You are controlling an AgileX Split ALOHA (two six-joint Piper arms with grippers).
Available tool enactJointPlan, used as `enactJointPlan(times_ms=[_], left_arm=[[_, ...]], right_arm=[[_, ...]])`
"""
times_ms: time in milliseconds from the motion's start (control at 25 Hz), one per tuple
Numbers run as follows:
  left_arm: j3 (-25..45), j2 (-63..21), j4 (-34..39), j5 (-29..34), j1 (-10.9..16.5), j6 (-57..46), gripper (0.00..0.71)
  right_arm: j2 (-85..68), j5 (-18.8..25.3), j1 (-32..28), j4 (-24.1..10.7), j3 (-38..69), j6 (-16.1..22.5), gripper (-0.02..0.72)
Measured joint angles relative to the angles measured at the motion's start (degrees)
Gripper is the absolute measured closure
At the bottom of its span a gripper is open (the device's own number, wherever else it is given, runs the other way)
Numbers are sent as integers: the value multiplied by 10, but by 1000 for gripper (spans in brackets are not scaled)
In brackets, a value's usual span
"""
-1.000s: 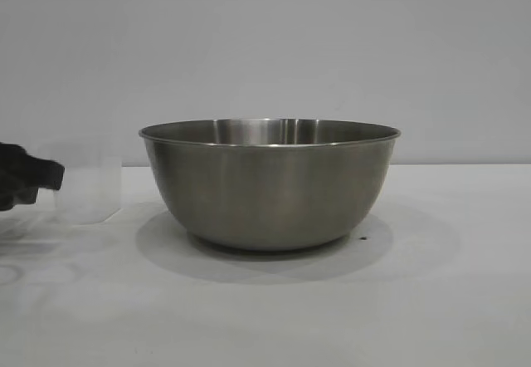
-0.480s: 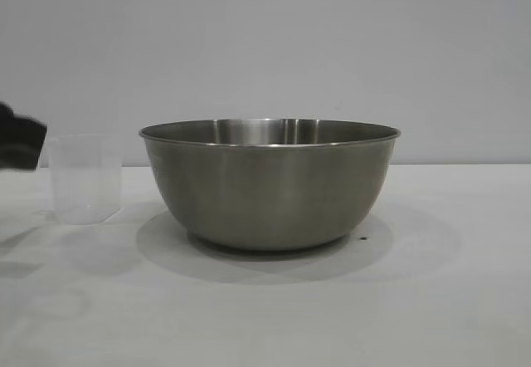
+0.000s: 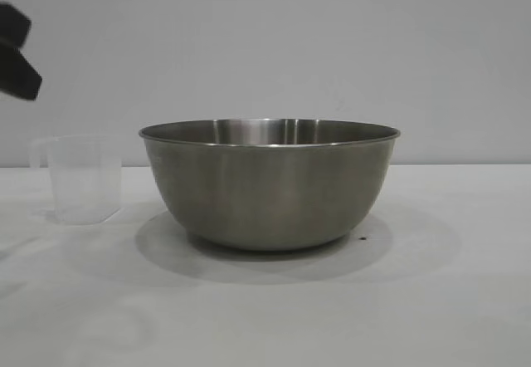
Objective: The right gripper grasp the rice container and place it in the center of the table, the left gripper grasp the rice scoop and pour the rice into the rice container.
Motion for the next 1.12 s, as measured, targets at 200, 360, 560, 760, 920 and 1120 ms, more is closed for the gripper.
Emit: enactJointPlan(times_ms=[200, 360, 560, 760, 920, 1120], left_arm=[[1, -99, 18, 96, 0, -27, 360], [4, -159, 21, 190, 0, -32, 266], [-38, -234, 28, 374, 0, -35, 240], [-113, -291, 43, 554, 0, -35, 240], [-146, -344, 47, 681, 0, -28, 240], [-151, -438, 36, 795, 0, -28, 240]], right_arm=[[0, 0, 0, 0, 0, 0, 160], [0, 0, 0, 0, 0, 0, 160], [0, 0, 0, 0, 0, 0, 160], [0, 0, 0, 0, 0, 0, 160], [0, 0, 0, 0, 0, 0, 160], [0, 0, 0, 0, 0, 0, 160]])
